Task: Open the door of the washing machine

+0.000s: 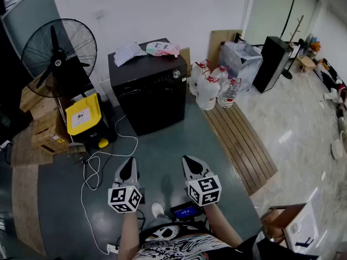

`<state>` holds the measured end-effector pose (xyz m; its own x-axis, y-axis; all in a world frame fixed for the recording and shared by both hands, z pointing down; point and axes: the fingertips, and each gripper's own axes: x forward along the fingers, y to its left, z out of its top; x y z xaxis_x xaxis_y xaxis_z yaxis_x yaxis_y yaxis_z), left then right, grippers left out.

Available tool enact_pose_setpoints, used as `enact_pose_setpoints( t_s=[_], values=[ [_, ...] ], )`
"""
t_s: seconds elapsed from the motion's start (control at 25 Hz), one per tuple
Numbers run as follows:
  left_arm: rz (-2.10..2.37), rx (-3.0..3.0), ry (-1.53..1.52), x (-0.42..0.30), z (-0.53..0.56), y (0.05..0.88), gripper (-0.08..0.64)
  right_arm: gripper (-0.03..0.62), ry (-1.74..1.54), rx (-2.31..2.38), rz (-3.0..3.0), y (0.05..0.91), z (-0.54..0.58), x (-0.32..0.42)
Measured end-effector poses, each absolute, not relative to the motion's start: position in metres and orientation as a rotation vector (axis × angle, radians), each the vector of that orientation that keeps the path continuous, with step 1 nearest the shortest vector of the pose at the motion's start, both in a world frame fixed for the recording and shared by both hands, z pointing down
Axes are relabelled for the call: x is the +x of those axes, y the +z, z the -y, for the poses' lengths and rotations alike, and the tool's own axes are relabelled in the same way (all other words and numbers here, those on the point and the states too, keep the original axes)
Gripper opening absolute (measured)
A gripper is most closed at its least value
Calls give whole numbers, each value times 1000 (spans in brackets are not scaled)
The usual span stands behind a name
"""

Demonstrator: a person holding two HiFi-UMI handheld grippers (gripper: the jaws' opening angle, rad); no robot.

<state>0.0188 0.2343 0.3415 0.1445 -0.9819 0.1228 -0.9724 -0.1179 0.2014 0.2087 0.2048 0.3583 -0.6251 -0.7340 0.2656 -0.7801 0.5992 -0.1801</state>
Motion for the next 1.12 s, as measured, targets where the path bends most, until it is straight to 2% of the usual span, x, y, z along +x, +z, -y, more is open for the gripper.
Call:
enact_pose_setpoints(
  t_s=[0.44,0.6,0.64,0.68,1.12],
  values=[
    [1875,2156,-54,35,-241,355,11,3,438,1209,2683,370,-210,205],
    [1848,2165,-42,35,-230,359,74,7,518,1172,2702,377,-199,202],
    [1848,2162,-46,33,-225,361,79,109,533,1145,2705,378,-196,198],
    [1849,2160,-52,29,-220,363,80,183,548,1123,2705,380,-193,195],
    [1851,2126,-11,-41,-96,416,102,172,476,1174,2605,412,-77,144]
  ],
)
